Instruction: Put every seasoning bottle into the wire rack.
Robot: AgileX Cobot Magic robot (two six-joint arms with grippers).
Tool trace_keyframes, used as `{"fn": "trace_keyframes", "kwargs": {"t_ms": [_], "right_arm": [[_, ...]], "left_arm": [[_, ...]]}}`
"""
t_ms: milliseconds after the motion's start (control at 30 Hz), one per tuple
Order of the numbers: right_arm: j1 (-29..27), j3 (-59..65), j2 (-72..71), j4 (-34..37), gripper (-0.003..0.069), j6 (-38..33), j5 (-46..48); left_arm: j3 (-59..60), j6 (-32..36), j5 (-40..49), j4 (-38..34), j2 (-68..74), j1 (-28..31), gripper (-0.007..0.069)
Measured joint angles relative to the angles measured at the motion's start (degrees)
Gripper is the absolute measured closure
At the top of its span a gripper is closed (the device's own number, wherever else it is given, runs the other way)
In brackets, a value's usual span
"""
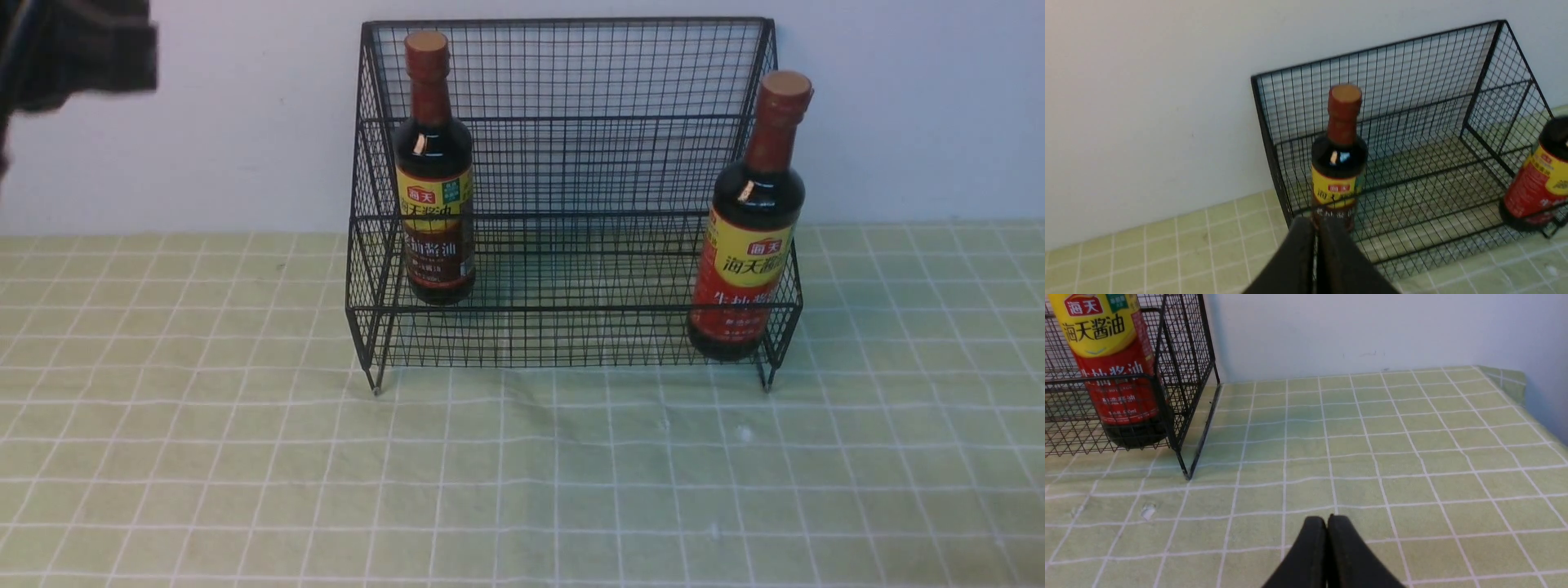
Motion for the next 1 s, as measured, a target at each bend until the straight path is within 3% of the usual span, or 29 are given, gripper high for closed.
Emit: {"fn": "trace_keyframes", "kwargs": {"t_ms": [367,800,1000], "right_arm": [[0.00,0.00,0.00,0.00,0.0673,0.00,0.00],[0.00,0.00,0.00,0.00,0.0673,0.24,0.00],[0.00,0.00,0.00,0.00,0.0673,0.26,0.00]], "left_arm": [[22.10,-3.34,2.76,-0.05,-24.38,0.00,0.0631],[23.87,-3.34,4.47,1.73,-28.56,0.00,0.0631],[29.91,-3.34,-2.61,3.89,-32.65,2.80,0.0631]]}}
